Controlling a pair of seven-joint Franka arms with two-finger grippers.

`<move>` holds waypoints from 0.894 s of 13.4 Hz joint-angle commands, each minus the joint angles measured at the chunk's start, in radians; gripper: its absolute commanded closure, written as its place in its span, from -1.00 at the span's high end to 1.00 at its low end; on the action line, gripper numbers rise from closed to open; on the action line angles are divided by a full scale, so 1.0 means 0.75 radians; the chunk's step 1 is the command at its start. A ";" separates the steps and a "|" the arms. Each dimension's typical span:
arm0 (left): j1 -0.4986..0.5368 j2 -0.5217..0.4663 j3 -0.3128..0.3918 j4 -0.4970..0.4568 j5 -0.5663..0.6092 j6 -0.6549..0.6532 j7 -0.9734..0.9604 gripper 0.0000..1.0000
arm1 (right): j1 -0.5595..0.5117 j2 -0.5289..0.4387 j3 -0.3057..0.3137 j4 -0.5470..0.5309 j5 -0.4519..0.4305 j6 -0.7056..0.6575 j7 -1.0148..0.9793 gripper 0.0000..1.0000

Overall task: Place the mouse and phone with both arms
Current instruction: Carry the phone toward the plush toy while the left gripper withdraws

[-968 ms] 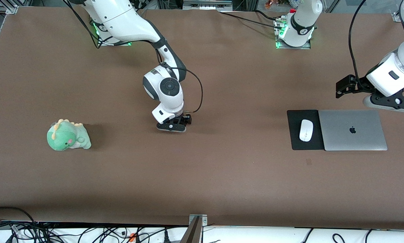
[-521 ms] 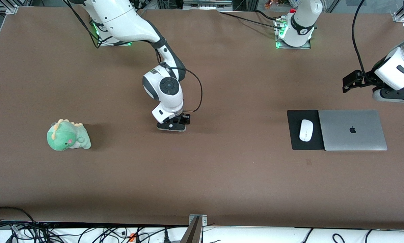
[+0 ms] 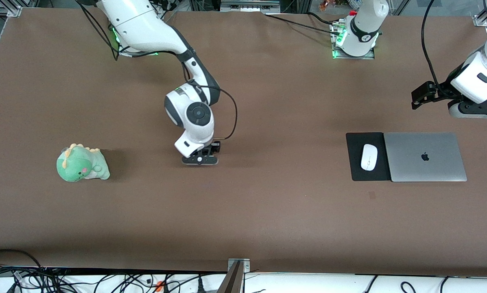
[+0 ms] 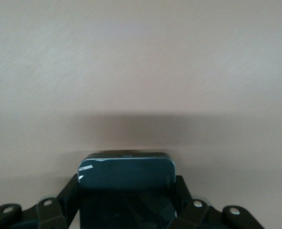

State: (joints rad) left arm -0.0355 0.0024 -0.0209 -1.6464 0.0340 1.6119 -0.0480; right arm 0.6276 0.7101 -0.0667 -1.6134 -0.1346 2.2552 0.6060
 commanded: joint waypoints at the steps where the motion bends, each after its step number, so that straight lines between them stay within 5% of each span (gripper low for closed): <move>1: 0.004 -0.019 0.018 0.013 -0.027 0.000 0.000 1.00 | -0.115 -0.043 0.015 0.024 0.065 -0.064 -0.228 -0.53; 8: 0.011 0.019 0.022 0.078 -0.033 -0.004 0.001 1.00 | -0.472 -0.161 0.015 -0.284 0.098 0.344 -0.528 -0.60; 12: 0.009 0.030 0.014 0.078 -0.033 -0.004 0.001 1.00 | -0.542 -0.145 0.017 -0.395 0.106 0.570 -0.565 -0.60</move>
State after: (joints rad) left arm -0.0293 0.0031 -0.0109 -1.6188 0.0339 1.6145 -0.0536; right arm 0.2359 0.6349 -0.0725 -1.8526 -0.0771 2.6245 0.2003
